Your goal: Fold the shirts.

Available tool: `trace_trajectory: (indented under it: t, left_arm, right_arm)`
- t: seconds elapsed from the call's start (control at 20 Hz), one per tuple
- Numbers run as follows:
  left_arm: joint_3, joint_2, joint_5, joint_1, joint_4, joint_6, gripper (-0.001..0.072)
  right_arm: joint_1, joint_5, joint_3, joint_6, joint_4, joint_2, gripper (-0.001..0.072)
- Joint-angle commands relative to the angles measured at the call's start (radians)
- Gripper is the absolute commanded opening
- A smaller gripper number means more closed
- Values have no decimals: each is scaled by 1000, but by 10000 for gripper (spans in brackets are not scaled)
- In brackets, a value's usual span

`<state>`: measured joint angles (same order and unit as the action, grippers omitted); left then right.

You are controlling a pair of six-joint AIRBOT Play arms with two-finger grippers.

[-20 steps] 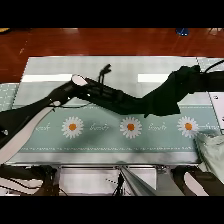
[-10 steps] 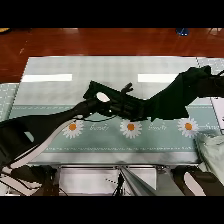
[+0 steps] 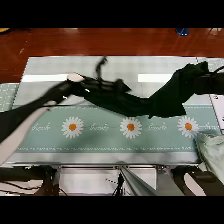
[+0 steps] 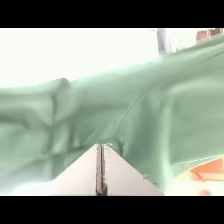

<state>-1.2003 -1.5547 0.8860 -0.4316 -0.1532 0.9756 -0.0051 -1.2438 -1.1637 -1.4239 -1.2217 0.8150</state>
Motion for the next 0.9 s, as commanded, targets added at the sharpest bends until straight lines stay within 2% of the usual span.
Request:
trace_trajectory:
  t: [0.0, 0.1, 0.35, 0.65, 0.7, 0.75, 0.8, 0.85]
  left_arm:
    - [-1, 138, 72, 171, -145, 10, 23]
    - [-1, 197, 87, 254, -185, 14, 23]
    - [-1, 326, 170, 442, -188, 18, 23]
    - [-1, 422, 352, 521, -191, 24, 23]
    - [-1, 427, 370, 519, -192, 24, 24]
    - [-1, 427, 381, 518, -192, 24, 23]
    - [-1, 426, 381, 518, -196, 24, 24]
    - [-1, 426, 377, 518, -209, 24, 24]
  right_arm:
    - [84, 61, -1, -21, -15, 42, 24]
    - [162, 135, -1, -42, -17, 90, 24]
    - [370, 496, -1, -88, -5, 310, 24]
    - [603, 943, -1, -86, 241, 650, 30]
    - [637, 1014, -1, -87, 275, 686, 157]
    - [662, 1051, -1, -86, 298, 706, 331]
    - [680, 1058, -1, -86, 297, 714, 454]
    - [682, 1037, -1, -79, 296, 710, 476]
